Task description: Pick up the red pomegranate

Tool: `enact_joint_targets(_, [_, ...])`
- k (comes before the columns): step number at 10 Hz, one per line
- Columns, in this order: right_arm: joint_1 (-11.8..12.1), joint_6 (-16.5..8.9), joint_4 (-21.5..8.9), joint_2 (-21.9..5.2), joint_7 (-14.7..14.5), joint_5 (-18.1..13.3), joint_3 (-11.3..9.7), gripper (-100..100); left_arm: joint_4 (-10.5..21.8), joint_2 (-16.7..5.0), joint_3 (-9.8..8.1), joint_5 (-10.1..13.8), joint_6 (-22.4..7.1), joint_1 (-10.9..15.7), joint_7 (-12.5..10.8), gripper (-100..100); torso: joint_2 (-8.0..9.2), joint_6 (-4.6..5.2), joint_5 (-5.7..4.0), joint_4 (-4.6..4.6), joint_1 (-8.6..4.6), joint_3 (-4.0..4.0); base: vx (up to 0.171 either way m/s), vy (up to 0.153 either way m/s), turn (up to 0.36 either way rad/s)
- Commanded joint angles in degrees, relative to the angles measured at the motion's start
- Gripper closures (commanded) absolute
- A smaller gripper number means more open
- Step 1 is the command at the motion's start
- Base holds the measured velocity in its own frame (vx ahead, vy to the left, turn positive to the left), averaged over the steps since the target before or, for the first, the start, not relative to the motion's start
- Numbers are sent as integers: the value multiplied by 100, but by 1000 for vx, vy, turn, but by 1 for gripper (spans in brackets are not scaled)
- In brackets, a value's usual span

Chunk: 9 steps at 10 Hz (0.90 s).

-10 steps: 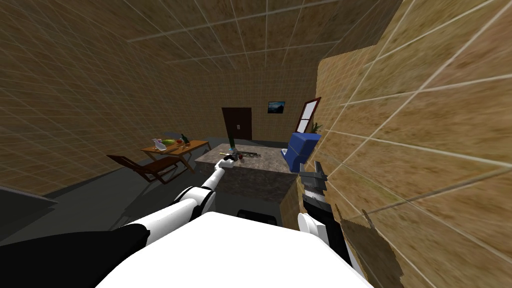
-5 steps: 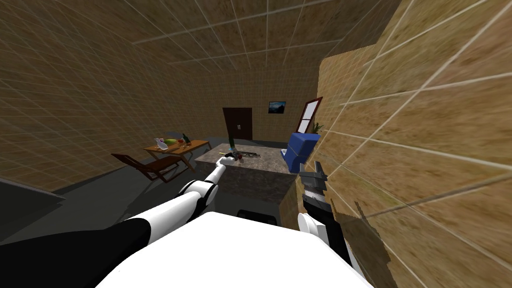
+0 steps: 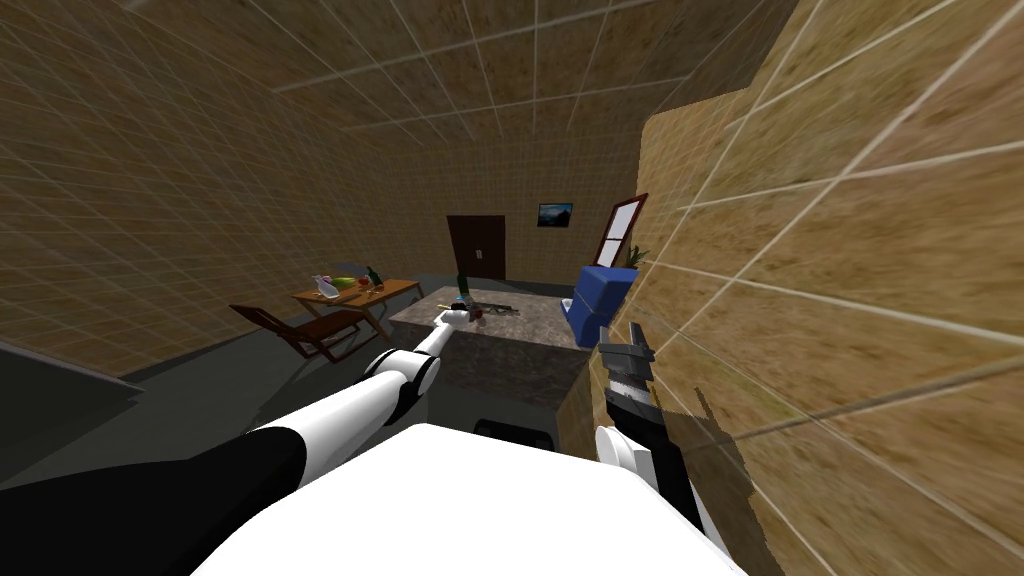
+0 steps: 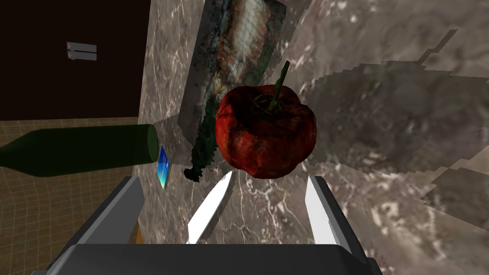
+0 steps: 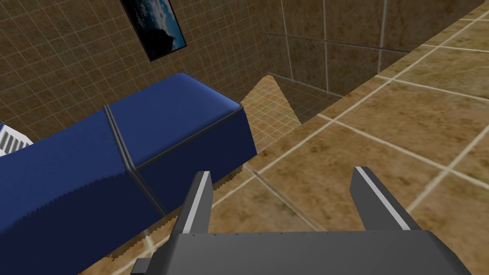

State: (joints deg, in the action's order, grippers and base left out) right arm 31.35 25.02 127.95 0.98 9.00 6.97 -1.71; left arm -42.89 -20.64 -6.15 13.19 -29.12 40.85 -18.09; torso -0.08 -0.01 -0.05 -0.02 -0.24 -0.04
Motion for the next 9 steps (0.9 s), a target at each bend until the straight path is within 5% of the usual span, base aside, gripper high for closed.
enact_joint_targets(1, [0, 0, 0, 0, 0, 0, 0, 0, 173, -17, -25, -1, -112, 92, -22, -100, 0, 0, 0, 0, 0, 0, 22, -53, 12])
enact_joint_targets(6, [0, 0, 0, 0, 0, 0, 0, 0, 1032, -180, -183, -1, -591, 703, -117, -100, -3, 0, -1, -1, -4, -2, 22, -69, 26])
enact_joint_targets(8, [0, 0, 0, 0, 0, 0, 0, 0, 1092, -195, -188, 9, -583, 747, -106, -100, -5, 1, -2, -2, -8, -4, 24, -61, 12])
enact_joint_targets(9, [0, 0, 0, 0, 0, 0, 0, 0, 1101, -196, -191, 7, -603, 754, -113, 0, 0, 0, 1, -1, 7, -1, 3, -7, -1])
